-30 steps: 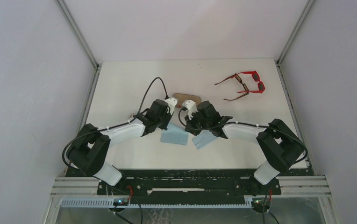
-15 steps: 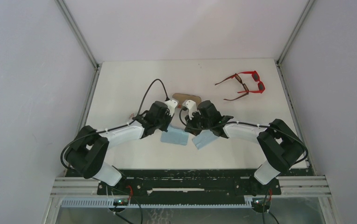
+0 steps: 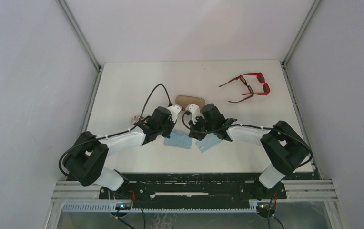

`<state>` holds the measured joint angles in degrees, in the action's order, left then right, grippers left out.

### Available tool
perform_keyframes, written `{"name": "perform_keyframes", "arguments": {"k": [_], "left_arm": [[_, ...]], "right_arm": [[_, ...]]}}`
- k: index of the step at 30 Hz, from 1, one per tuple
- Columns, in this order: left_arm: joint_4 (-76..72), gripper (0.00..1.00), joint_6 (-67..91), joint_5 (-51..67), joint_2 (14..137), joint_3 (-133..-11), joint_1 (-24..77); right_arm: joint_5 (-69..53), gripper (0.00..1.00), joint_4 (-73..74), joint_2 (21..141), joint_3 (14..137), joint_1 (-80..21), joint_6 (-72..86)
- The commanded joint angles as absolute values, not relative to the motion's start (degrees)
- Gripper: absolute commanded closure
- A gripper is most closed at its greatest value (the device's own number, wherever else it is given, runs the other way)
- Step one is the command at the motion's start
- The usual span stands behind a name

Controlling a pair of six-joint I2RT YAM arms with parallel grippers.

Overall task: Organize the sunglasses
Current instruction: Fold the glasses cleaning cloth at the center of the board.

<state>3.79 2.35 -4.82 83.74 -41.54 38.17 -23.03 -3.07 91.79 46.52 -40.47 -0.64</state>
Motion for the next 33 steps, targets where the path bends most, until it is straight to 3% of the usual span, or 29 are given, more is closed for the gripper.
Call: {"name": "perform_keyframes", "arguments": {"k": [1,33], "left_arm": [[4.3,1.00,4.0,-5.0,81.4,-40.5,38.8],[7.7,1.00,7.7,-8.3,83.5,-41.6,41.7]], "right_arm": [[-24.1,1.00,-2.9,93.2,47.2,-40.3,-0.1],[-28.6,1.00,-0.3,95.7,48.1,-41.5,0.3]]}}
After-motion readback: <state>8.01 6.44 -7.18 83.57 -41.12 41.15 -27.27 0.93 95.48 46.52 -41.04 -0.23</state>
